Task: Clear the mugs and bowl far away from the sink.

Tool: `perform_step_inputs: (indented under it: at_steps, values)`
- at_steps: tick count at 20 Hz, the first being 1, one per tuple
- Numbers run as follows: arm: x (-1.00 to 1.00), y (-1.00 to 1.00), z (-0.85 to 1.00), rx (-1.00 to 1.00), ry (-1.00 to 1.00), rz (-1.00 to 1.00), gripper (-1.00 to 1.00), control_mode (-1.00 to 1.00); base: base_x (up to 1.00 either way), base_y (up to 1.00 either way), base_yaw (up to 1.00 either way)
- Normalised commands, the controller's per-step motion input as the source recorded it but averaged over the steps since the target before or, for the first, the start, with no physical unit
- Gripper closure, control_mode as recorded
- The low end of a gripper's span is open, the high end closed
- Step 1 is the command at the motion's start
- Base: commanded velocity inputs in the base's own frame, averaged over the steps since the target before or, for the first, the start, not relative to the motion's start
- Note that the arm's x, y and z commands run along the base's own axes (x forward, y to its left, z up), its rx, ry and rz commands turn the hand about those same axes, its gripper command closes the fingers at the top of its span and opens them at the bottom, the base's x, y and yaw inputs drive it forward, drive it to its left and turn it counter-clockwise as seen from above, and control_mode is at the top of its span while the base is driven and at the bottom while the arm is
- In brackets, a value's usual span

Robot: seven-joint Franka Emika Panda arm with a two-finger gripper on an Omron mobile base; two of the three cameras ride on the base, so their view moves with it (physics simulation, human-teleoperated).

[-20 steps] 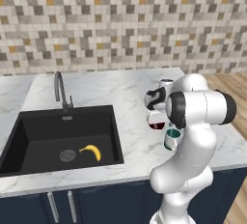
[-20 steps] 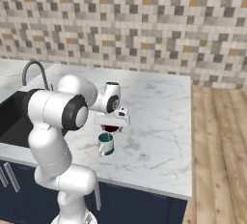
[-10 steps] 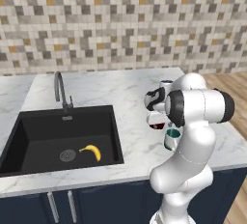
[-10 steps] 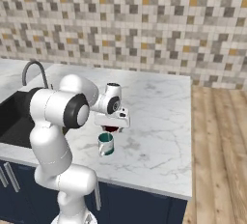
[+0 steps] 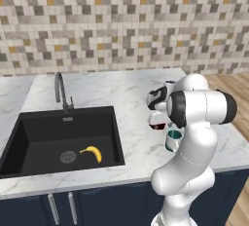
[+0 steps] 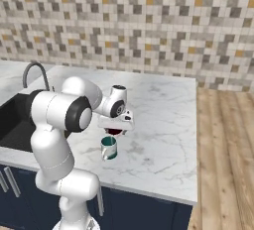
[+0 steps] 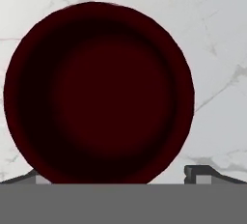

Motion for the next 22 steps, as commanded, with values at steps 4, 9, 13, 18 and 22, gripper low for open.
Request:
perform_step_inputs:
  at_steps: [4, 9, 13, 18, 22]
  values:
    - [0.00, 0.20, -0.07, 0.01, -0.04, 0.02, 1.00, -1.00, 0.00, 0.00, 0.00]
    - [0.00, 0.04, -0.08, 0.00, -0.01, 0.00, 1.00, -1.00, 0.00, 0.00, 0.00]
    - [-0.02, -0.06, -0.23, 0.00, 0.00, 0.00, 1.00, -1.00, 0.00, 0.00, 0.00]
    - [0.00, -0.02, -0.09, 0.00, 0.00, -0.01, 1.00, -1.00, 0.00, 0.00, 0.00]
    - [0.04, 0.00, -0.33, -0.04, 0.02, 0.00, 1.00, -1.00, 0.00, 0.00, 0.00]
